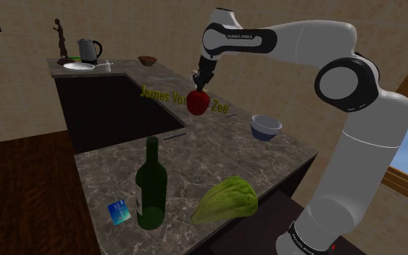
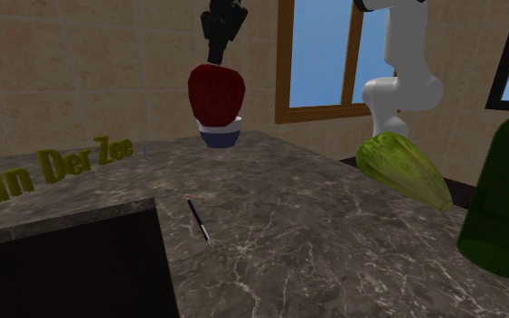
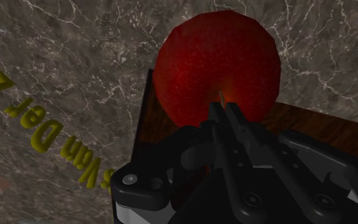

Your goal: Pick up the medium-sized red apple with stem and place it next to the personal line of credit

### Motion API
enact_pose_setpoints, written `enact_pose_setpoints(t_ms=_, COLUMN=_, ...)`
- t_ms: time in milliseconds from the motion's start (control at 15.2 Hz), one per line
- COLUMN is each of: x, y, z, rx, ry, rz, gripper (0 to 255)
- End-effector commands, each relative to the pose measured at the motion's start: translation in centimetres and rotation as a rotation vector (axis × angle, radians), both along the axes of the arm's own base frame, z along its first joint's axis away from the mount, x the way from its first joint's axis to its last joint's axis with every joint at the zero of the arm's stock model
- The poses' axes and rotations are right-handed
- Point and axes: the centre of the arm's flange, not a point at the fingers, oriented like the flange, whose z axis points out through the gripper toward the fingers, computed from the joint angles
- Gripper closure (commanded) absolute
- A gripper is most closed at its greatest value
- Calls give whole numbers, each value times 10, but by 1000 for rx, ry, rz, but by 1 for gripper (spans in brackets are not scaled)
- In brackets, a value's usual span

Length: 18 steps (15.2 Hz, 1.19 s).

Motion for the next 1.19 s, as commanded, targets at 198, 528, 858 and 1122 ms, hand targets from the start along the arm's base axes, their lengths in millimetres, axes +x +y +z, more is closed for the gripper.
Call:
enact_pose_setpoints(t_ms=198, x=-1, y=1, z=26, rx=0, ry=0, rz=0, gripper=255)
enact_pose_setpoints(t_ms=528, x=-7, y=52, z=14, rx=0, ry=0, rz=0, gripper=255)
enact_pose_setpoints(t_ms=858, x=-14, y=115, z=-3, rx=0, ry=0, rz=0, gripper=255)
enact_pose_setpoints(t_ms=1122, x=-20, y=166, z=-16, rx=0, ry=0, rz=0, gripper=255)
